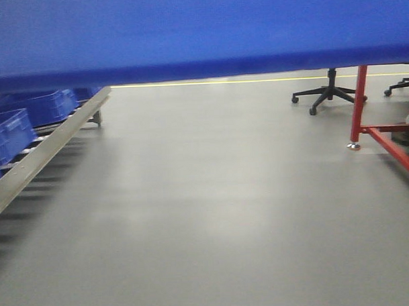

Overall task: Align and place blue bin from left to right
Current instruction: 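Hold the blue bin in both grippers while the base drives away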

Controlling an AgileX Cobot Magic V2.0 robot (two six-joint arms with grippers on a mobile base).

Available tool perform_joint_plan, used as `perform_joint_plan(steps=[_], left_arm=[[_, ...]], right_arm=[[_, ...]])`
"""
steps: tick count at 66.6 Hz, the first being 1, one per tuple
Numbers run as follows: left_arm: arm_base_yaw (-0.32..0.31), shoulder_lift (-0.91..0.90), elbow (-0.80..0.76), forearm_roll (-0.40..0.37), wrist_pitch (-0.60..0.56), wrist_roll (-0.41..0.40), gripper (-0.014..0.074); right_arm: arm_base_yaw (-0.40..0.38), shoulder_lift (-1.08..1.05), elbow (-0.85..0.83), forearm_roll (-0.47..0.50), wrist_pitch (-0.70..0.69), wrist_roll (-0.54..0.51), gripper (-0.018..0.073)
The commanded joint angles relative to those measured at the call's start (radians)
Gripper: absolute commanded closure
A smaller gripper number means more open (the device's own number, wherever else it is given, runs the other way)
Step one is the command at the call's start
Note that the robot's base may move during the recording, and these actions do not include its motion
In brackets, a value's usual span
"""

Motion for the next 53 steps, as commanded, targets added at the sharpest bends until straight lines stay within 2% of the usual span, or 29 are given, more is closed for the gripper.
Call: perform_joint_plan(steps=[1, 53], left_arm=[[-0.025, -0.006, -0.013, -0.037, -0.222, -0.009, 0.0707], [-0.025, -0.006, -0.013, -0.036, -0.222, -0.009, 0.0707]], right_arm=[[0.016, -0.005, -0.009, 0.023, -0.231, 0.002, 0.0638], [0.016, -0.005, -0.009, 0.023, -0.235, 0.002, 0.0638]])
